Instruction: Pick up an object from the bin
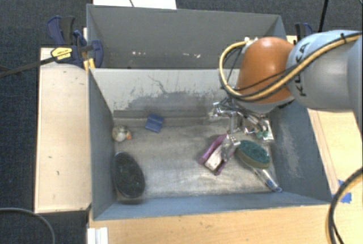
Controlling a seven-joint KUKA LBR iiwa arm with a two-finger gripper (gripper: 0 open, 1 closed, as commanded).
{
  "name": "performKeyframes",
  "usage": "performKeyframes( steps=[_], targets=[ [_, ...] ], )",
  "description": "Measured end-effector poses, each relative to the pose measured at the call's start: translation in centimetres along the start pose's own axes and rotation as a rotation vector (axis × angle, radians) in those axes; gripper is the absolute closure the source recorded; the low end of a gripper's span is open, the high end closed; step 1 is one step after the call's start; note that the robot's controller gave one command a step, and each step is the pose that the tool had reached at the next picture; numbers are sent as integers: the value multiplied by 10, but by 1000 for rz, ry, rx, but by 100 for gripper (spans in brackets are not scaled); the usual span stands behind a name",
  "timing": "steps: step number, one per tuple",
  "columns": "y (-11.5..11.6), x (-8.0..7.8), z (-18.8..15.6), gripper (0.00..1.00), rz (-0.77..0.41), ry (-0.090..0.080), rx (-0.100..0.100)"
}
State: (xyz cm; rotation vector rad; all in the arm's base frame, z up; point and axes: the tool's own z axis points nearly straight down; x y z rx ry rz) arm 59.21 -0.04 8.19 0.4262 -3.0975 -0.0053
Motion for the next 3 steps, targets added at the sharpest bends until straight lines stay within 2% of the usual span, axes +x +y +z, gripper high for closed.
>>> performKeyframes(
  steps=[1,2,3],
  targets=[
    [-1,0,-1,100,4,0,1],
    [13,-4,-1,100,-304,-3,8],
    [14,-7,-1,0,-300,-18,9]
  ],
)
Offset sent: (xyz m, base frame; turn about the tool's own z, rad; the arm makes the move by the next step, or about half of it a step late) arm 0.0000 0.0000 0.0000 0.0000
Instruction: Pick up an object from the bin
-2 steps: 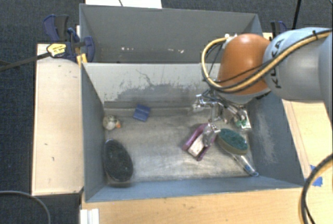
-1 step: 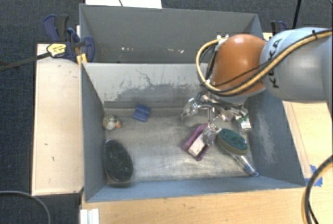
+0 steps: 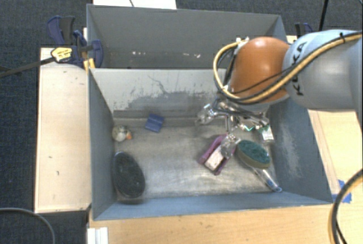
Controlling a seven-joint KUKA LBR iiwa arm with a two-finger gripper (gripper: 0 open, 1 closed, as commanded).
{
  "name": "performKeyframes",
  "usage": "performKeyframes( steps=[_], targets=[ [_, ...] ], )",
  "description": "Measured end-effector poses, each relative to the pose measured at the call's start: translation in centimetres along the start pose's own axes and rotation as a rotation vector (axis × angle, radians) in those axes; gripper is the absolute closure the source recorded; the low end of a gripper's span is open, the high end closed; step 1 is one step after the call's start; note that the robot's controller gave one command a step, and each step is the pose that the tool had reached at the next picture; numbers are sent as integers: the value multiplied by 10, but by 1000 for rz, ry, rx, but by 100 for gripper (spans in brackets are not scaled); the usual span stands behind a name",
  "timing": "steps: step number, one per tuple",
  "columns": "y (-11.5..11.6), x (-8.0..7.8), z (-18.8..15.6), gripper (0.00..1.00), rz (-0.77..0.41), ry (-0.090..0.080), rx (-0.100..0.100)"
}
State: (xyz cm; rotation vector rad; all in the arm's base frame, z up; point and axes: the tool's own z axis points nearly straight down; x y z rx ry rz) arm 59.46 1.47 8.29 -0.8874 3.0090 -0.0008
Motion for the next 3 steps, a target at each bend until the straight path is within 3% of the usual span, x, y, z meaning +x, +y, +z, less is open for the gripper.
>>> performKeyframes(
  steps=[1,2,3],
  targets=[
    [-7,50,9,0,-443,-7,4],
    [-6,48,7,100,-440,-10,4],
    [-5,68,-145,100,-466,-3,4]
  ],
)
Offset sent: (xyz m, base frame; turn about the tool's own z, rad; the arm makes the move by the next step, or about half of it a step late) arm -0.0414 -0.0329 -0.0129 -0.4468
